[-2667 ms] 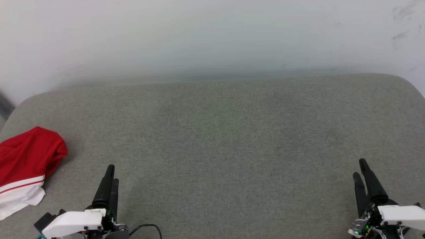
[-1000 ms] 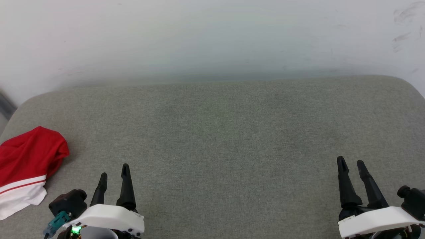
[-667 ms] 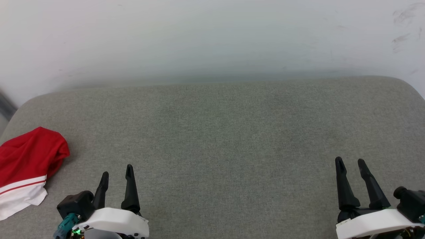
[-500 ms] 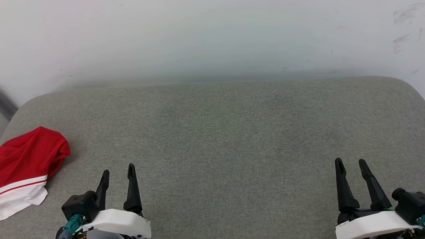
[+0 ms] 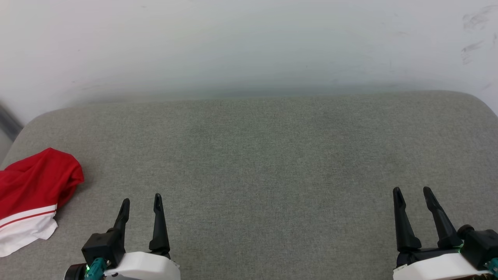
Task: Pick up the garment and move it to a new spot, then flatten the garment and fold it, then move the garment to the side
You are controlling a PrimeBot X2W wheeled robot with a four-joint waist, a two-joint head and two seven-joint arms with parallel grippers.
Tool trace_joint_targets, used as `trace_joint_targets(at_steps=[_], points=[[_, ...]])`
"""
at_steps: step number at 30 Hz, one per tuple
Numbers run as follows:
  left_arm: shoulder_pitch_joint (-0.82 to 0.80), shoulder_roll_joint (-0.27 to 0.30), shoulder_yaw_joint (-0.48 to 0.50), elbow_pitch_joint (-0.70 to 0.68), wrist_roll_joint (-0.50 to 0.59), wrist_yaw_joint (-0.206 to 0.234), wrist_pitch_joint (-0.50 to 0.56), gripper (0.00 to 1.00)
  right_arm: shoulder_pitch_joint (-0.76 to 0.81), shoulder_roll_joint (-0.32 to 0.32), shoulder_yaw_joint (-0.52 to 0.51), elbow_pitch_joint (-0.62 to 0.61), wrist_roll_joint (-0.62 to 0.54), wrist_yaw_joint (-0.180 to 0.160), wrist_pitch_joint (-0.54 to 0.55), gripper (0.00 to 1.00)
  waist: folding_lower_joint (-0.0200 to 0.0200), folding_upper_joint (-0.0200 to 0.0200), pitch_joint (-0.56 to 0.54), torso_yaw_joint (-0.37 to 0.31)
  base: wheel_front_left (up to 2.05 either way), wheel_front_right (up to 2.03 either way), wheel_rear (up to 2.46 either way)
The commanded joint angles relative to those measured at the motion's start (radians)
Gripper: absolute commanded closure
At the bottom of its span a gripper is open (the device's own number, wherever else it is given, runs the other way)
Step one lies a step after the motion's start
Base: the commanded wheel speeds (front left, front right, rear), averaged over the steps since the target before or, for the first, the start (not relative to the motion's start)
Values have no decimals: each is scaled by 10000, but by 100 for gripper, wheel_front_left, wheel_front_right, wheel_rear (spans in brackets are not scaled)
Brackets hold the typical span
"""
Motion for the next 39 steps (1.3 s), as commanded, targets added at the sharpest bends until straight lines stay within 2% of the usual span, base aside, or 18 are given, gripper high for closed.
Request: trace_joint_targets(at_steps=[1,18,34,39], points=[[99,-31,51,-112,267,-64,-104,0,95,-15,6,-146,-259,0,-113,0,0,0,-5,8,0,0,0],[404,-355,373,-102,1531,-402,-421,0,322,-14,53,-307,-1121,0,-447,0,0,0,-39,17,0,0,0],[615,-645,666,-111,2779,-677,-717,0,518,-12,136,-275,-1469,-1,-728,0,0,0,-5,7,0,0,0],[589,-700,792,-36,2744,-787,-706,0,504,-12,103,-205,-1254,-1,-706,0,0,0,24,5,0,0,0]])
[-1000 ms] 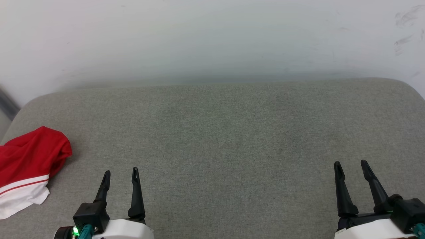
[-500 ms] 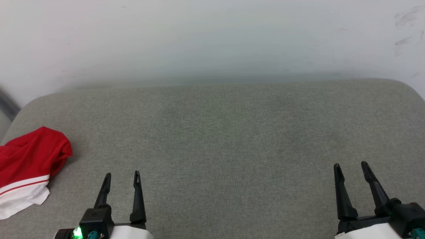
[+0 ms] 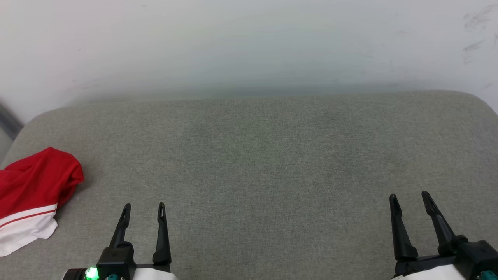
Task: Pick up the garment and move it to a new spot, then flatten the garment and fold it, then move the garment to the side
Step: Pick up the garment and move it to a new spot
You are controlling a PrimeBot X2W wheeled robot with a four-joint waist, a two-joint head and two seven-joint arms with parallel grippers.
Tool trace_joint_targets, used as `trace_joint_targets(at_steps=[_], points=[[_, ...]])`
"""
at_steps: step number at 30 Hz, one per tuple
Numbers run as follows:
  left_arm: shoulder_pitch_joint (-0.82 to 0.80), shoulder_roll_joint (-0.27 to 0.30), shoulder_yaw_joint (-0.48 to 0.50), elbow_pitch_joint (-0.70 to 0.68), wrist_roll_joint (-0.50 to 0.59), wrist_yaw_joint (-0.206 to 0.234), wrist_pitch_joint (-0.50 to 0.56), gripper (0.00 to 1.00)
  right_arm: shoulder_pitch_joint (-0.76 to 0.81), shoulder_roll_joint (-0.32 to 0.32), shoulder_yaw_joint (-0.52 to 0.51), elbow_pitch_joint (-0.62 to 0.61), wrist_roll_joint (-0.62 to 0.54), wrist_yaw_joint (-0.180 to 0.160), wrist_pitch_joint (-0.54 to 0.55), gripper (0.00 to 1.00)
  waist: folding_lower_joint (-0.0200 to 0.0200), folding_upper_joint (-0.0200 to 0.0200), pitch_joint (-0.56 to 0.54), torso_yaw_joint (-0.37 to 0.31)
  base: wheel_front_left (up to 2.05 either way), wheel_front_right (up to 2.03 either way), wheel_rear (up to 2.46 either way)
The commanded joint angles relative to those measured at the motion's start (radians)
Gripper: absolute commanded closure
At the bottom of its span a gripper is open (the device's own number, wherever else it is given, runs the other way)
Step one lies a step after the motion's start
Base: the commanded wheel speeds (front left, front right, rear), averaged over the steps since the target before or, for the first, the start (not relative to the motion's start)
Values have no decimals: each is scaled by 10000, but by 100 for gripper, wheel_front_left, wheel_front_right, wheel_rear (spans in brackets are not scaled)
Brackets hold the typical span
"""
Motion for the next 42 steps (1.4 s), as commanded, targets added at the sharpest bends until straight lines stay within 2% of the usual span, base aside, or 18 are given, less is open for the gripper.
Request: trace_joint_targets(at_steps=[1,7,14,21,34,42], points=[[33,-9,36,15,5,-14,-52,0,115,-8,-13,12,52,-3,-21,0,0,-1,0,2,0,0,0],[10,-70,175,72,-1,-97,-52,0,131,-8,-44,-7,57,-1,-21,0,0,-1,-11,105,0,0,0],[-94,-109,334,162,38,-175,-43,0,175,-7,98,-109,-99,-1,-21,0,0,-1,-64,620,0,0,0],[-10,-138,619,145,-68,-283,-43,0,293,-7,190,-136,-147,-3,-21,0,0,-1,-114,1466,0,0,0],[207,-158,1174,172,-111,-434,-42,0,507,-5,417,-167,-103,-3,-21,0,0,-1,-298,3450,0,0,0],[319,-171,1532,135,-147,-457,-42,0,513,-7,518,-158,-99,-3,-20,0,0,-1,-299,4182,0,0,0]])
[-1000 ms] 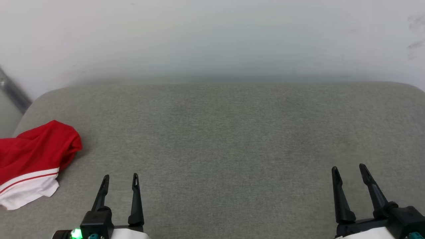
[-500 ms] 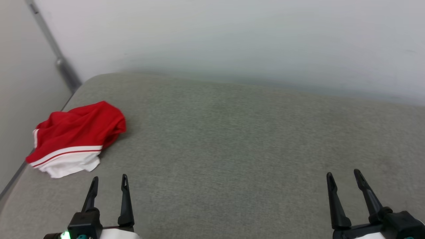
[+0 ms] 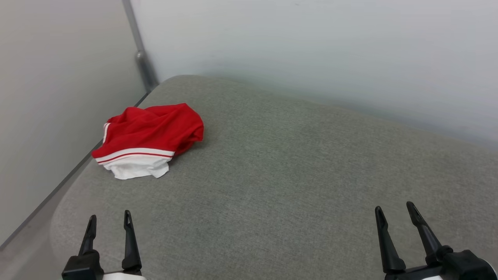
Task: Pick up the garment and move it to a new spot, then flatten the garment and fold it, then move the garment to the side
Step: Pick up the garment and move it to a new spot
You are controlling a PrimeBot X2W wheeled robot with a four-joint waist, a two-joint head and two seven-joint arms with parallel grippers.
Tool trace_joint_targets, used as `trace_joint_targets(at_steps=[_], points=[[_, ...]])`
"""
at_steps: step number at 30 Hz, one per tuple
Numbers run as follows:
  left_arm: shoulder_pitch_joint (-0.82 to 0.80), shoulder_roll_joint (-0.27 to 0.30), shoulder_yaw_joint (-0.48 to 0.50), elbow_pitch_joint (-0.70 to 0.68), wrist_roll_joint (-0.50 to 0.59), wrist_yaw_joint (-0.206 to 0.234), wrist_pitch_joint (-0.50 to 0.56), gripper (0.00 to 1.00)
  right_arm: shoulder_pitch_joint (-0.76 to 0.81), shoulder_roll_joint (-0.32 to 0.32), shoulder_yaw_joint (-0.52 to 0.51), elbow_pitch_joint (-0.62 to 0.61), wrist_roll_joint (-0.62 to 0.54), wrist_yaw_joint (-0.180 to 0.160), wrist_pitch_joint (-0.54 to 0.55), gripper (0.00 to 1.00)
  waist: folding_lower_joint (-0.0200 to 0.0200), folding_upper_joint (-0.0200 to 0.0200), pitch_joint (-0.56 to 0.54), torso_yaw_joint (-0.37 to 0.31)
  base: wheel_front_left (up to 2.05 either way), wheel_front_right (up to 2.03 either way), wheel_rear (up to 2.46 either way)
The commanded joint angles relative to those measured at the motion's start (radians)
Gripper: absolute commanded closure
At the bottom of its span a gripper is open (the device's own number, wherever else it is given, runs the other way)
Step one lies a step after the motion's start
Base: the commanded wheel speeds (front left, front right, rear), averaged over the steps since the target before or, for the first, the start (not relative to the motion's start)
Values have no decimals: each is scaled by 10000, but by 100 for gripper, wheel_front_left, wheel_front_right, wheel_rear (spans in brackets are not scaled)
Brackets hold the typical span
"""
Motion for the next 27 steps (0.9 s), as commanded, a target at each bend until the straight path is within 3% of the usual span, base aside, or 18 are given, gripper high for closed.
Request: trace_joint_targets(at_steps=[1,7,12,23,27], points=[[117,-17,75,-51,-52,17,-28,0,68,-5,11,-24,32,-3,-20,0,0,0,14,202,0,0,0],[-10,-22,227,9,-186,41,-28,0,-40,-5,62,-12,-53,-3,-20,0,0,0,148,204,0,0,0],[-1046,154,623,195,-347,-256,-28,0,-293,-5,3,-117,-331,-3,-20,0,0,0,556,-45,0,0,0],[-5090,1516,1951,1438,-1323,-1246,-28,0,-1187,-5,-308,-553,-1211,-3,-20,0,0,0,2456,-855,0,0,0],[-6430,2410,2170,1857,-1314,-1485,-28,0,-1601,-63,-487,-819,-1433,-5,-20,0,0,0,3300,-1177,0,0,0]])
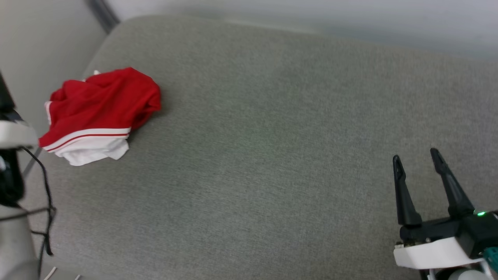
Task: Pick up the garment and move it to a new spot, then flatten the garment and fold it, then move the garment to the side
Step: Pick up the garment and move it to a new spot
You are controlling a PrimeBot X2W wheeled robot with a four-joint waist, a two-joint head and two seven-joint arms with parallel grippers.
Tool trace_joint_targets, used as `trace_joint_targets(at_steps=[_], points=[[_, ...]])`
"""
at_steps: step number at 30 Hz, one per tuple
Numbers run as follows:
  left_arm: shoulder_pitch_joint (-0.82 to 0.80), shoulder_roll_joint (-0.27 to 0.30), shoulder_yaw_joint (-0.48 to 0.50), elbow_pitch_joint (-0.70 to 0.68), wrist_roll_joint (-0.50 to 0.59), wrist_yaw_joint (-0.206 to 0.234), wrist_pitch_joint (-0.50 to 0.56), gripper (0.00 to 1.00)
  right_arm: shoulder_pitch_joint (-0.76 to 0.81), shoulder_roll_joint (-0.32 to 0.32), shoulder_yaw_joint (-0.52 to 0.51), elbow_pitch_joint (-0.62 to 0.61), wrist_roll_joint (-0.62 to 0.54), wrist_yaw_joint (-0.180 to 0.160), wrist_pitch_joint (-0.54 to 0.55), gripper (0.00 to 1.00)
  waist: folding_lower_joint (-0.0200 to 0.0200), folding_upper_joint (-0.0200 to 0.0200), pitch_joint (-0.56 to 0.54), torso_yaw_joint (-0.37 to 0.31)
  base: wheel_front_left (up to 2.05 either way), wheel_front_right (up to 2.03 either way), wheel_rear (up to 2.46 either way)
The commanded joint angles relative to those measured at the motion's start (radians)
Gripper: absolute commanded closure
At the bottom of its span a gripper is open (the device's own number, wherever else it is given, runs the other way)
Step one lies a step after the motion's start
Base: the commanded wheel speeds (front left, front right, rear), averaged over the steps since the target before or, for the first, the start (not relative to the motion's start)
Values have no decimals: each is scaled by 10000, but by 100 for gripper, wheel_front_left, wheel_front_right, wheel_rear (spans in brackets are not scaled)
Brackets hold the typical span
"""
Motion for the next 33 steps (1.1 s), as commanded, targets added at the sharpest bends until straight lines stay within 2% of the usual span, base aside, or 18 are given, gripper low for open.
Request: trace_joint_targets(at_steps=[1,6,10,13,18,23,28,33], points=[[-452,213,49,214,-91,-82,-28,0,-248,-88,-55,-125,-78,-7,-21,0,-2,-1,883,-493,0,0,0],[-1923,1488,56,1300,-424,-292,168,0,-637,-283,-230,-485,-178,-7,-21,0,-2,-1,1698,-792,0,0,0],[-2868,2422,-287,2287,-1168,-380,1191,0,-758,-440,-380,-797,-241,-7,-20,0,-2,-1,2150,-952,0,0,0],[-3363,3116,-860,2892,-2131,-379,2288,0,-846,-566,-446,-1020,-272,-7,-20,0,-2,-1,2474,-1057,0,0,0],[-3454,4137,-2269,3499,-4307,-380,5167,0,-974,-755,-499,-1302,-338,-7,-20,0,-2,-1,2903,-1239,0,0,0],[-3190,4706,-3186,3759,-6207,-382,7268,0,-1108,-868,-515,-1507,-388,-7,-20,0,-2,-1,3304,-1435,0,0,0],[-2839,4924,-3898,3823,-7962,-383,9287,0,-1190,-893,-555,-1654,-447,-7,-20,0,-2,-1,3649,-1678,0,0,0],[-2522,5075,-4485,4192,-8497,-383,10176,0,-1227,-937,-586,-1641,-480,-7,-20,0,-2,-1,3996,-1842,0,0,0]])
